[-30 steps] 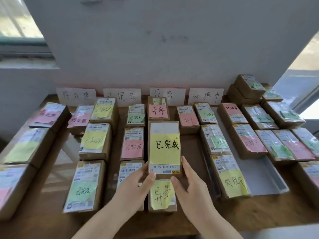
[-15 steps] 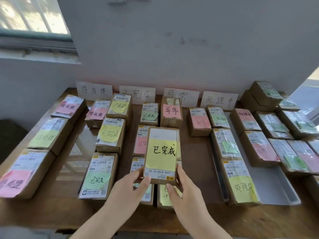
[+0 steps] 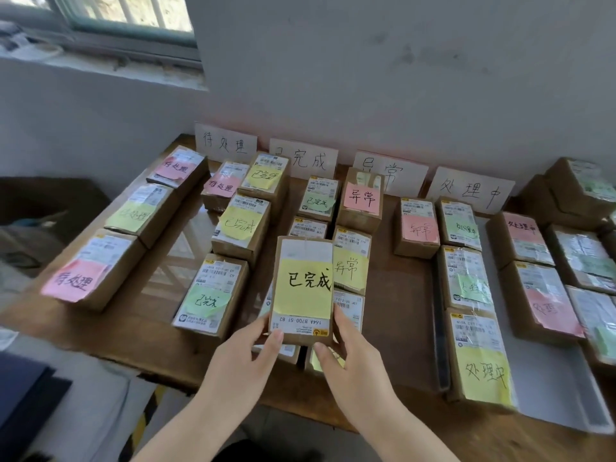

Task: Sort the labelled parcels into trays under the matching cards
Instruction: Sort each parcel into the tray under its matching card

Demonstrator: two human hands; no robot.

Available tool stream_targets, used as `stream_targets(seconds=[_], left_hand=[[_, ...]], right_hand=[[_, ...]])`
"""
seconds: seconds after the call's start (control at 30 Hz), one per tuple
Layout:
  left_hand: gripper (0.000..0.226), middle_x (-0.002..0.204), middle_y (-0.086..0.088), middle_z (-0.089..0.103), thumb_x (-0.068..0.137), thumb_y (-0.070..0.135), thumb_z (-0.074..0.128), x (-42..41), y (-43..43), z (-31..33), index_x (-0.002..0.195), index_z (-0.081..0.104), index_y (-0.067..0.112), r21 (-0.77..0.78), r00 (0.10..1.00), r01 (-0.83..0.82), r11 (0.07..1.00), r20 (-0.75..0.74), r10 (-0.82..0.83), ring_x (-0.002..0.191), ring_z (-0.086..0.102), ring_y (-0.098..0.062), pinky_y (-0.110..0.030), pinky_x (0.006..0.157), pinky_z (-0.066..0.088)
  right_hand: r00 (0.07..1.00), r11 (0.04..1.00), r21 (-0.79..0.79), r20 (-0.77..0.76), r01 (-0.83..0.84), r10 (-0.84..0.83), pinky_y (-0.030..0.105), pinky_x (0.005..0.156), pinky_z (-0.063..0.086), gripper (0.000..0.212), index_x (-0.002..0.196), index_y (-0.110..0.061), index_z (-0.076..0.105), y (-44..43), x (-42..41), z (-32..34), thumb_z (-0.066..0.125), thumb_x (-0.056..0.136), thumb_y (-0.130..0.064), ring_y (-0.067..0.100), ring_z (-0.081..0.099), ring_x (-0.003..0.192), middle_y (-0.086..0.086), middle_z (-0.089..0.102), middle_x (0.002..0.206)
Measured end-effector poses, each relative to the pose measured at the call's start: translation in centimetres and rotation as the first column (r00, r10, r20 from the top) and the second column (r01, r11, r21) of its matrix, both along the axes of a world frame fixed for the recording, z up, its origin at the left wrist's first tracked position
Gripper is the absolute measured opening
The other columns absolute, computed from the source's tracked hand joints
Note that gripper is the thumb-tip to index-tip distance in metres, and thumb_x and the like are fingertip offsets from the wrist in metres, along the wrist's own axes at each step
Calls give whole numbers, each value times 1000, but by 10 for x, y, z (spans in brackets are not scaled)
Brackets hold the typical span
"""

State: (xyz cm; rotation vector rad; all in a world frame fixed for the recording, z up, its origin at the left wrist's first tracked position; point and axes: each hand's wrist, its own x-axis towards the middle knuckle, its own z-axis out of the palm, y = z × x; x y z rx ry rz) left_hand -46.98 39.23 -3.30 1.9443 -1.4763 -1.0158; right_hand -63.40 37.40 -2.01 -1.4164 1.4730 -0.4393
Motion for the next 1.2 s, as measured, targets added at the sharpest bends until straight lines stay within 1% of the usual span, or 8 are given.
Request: stream_targets(seconds=[0.1,0.23,0.37,0.57,0.67,0.83,1.0,1.2], left_hand=[[47,114,30,43,96,45,40,12,6,1,142,35,36,-17,998,-70,997,5,70,97,39,11,1,77,31],[48,131,19,48,97,42,38,42,11,-1,144,31,36,-20,993,-113,993,11,113,110,41,2,-18,96,36],[45,115,25,47,97,40,39,84,10,-2,142,34,37,-6,992,-126,992,2,126,99,43,3,-6,76,34],[41,112,23,53,99,36,37,146,1,-7,140,39,33,22,999,-32,999,39,31,98,47,0,-12,81,36],[43,125,15,57,100,38,36,165,-6,-14,143,36,32,52,998,13,999,61,-16,98,46,1,-13,84,36],[48,135,15,51,100,39,36,181,-17,-22,146,28,31,100,986,159,982,42,-164,106,47,2,-10,88,35],[60,143,13,44,97,44,39,188,-25,-27,150,13,32,91,929,311,946,181,-323,126,43,-2,-16,99,37],[75,151,10,31,96,53,35,191,-32,-27,151,-5,23,49,777,473,880,448,-442,133,34,-7,-21,106,31]], right_hand=[[999,999,-15,-27,-37,37,15,104,28,65,150,-31,16,3,14,1,51,96,-28,-3,35,126,-20,36,145],[994,994,-39,-61,-98,96,11,100,28,64,150,-33,15,4,45,0,50,97,-30,-3,34,130,-22,37,144],[994,994,-44,-54,-99,97,10,103,24,62,150,-33,16,3,87,-3,49,97,-31,-6,28,130,-23,32,146],[986,994,-48,-139,-96,88,15,109,17,63,151,-29,13,6,147,-13,47,98,-34,-5,23,132,-18,27,151],[981,997,-44,-182,-70,60,17,111,16,66,151,-27,8,8,168,-20,45,98,-36,2,21,140,-15,23,154],[982,999,-17,-185,46,-49,17,109,17,63,151,-28,10,8,184,-30,44,98,-34,2,24,138,-15,27,152],[946,994,-100,-317,41,-71,15,108,22,64,151,-29,4,11,190,-36,41,99,-37,3,25,139,-15,21,155],[850,968,-229,-526,-100,-37,18,107,31,67,151,-25,-3,9,195,-41,37,99,-40,5,25,140,-9,5,159]])
